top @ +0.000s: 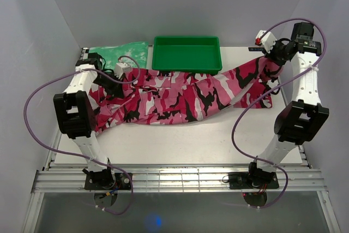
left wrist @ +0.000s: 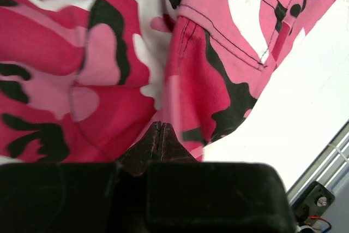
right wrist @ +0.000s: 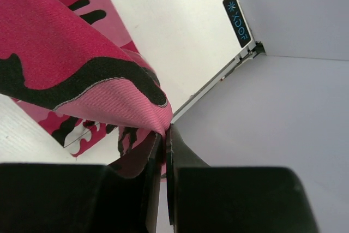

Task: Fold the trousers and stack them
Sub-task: Flatten the trousers out

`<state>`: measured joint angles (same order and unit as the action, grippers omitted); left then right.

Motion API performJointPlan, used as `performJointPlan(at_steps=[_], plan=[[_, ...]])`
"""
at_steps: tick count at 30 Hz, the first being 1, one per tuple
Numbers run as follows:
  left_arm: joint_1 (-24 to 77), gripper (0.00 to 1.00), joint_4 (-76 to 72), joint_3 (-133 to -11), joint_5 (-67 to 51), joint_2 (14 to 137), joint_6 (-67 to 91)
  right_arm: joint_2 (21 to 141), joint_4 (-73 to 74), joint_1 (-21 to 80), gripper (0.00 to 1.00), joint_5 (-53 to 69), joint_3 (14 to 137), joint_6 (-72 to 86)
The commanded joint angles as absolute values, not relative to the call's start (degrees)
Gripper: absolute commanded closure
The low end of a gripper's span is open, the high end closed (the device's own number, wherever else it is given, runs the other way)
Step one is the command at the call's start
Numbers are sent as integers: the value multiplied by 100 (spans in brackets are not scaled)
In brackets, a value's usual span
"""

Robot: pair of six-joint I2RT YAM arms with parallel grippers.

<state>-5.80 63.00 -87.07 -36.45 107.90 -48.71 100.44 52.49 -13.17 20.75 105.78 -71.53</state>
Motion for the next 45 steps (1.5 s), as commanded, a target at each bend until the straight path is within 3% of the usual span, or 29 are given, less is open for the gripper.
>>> performJointPlan(at_steps=[1,4,6,7,16,20,24,28,36,40,41,45], plan=[[-659,91,6643,-9167,-3771,10757,-4965,10178,5176,-1310,92,2074,11171,-6961],[-659,59,6566,-8949,-3735,10723,-4905,10055,5159,-1310,92,2144,10918,-6996],[-633,52,6391,-8746,-3744,10618,-4834,9932,5054,-1301,92,2162,10724,-7005],[-572,43,6364,-8667,-3762,10608,-4773,9862,5019,-1292,92,2171,10523,-7022],[-308,40,6205,-8324,-3656,10670,-4720,9852,5019,-1257,92,2153,10503,-6987],[-176,58,6100,-8279,-3525,10749,-4580,9914,4966,-1248,92,2118,10590,-6935],[-176,87,5898,-8463,-3226,10854,-4281,10098,4957,-1239,92,2074,10906,-6847],[-246,100,5827,-8815,-3164,10706,-4236,10300,4931,-1239,92,1969,11205,-6847],[-1054,100,6641,-9993,-3761,10582,-4929,10091,4983,-1379,92,2038,11296,-7004],[-1081,100,7250,-9319,-3928,10004,-6018,8724,4931,-1835,92,2215,9444,-8685],[-1072,100,7347,-8777,-3946,9663,-6247,8475,4861,-1950,92,2197,8526,-9058],[-1037,100,7594,-7166,-3377,8896,-7537,7656,4720,-2688,92,2109,6797,-10667]])
